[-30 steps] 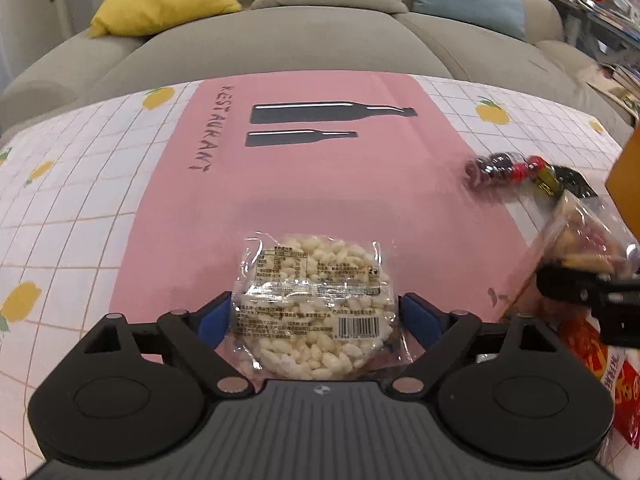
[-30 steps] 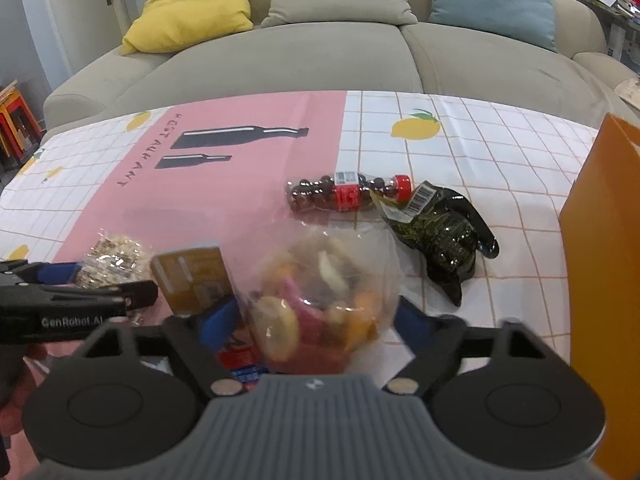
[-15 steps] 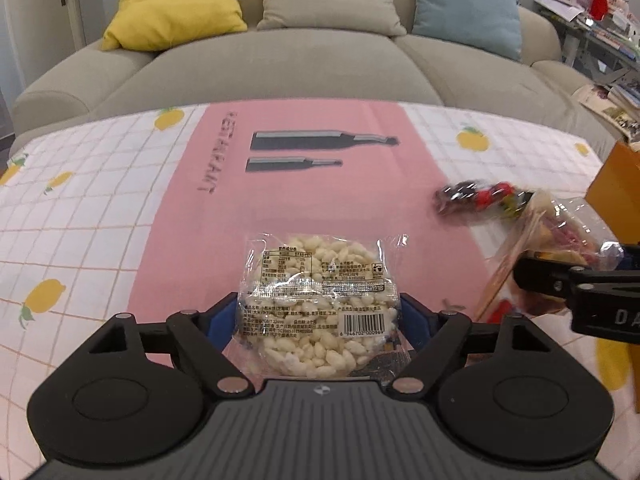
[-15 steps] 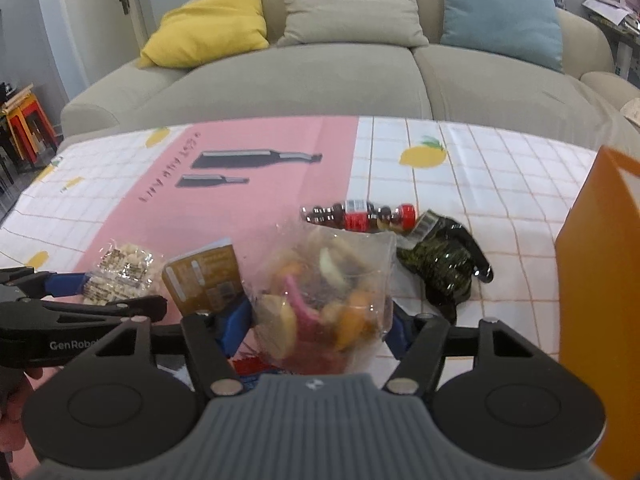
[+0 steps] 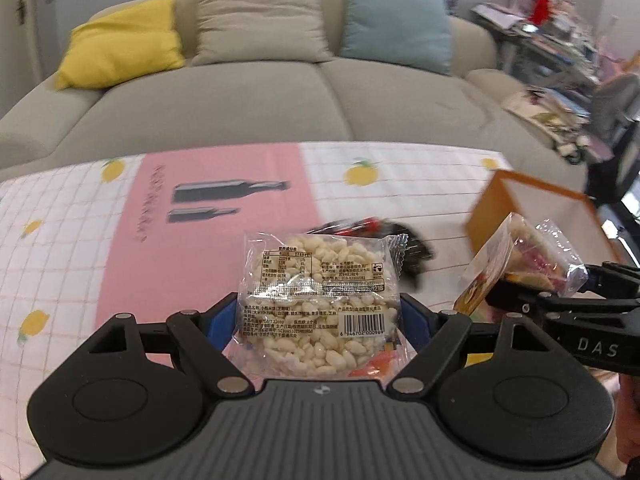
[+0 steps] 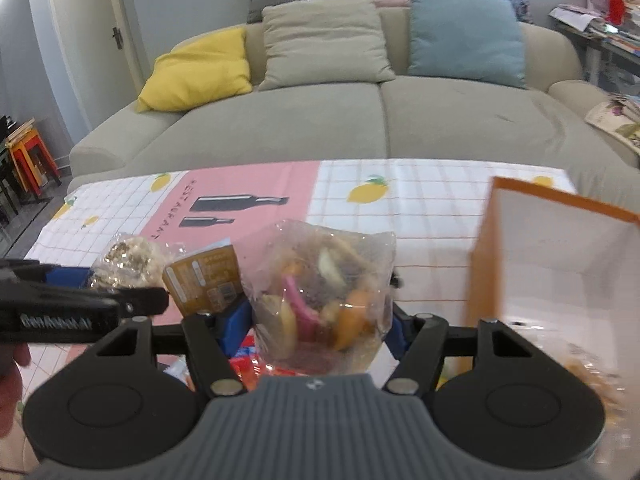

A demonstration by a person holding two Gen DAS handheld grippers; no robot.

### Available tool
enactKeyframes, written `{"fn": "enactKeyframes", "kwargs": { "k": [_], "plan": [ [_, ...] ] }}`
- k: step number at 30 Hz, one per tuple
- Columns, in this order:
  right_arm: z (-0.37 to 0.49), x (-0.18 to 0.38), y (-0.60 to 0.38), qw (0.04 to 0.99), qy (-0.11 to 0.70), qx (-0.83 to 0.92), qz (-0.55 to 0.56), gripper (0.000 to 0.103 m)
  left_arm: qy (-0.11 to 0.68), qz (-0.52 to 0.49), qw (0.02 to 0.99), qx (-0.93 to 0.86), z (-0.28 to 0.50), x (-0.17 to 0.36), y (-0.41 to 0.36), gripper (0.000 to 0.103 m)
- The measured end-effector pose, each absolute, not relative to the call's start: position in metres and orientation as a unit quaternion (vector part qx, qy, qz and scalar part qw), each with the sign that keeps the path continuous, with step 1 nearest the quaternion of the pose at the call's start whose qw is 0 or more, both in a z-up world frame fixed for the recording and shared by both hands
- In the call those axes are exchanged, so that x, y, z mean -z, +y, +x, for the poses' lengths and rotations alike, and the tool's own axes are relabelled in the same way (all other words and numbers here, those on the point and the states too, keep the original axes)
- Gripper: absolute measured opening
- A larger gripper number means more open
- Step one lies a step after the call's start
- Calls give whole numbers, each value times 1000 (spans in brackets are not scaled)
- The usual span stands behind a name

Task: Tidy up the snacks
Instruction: 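Carry both held bags over the orange box and open both tools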

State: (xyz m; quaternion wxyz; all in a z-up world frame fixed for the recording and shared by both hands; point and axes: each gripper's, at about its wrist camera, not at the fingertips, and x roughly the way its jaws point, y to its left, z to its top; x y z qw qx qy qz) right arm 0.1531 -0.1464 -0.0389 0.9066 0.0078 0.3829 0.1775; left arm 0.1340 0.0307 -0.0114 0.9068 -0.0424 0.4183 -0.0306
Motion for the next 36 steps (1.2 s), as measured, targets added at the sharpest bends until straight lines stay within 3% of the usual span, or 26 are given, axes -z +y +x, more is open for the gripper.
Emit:
{"fn": "enactKeyframes", "kwargs": {
  "k": [14,27,36],
  "plan": [
    [136,-12,-289,906,402,-126,-18,65,397,76,888,221,167,-29,-107,94],
    [190,16,-344,855,453,-168,-187,65,375,331,801,329,205,20,-231,94],
    [237,56,-350,811,469,-226,-267,65,398,403,750,340,246,60,-259,95]
  ]
}}
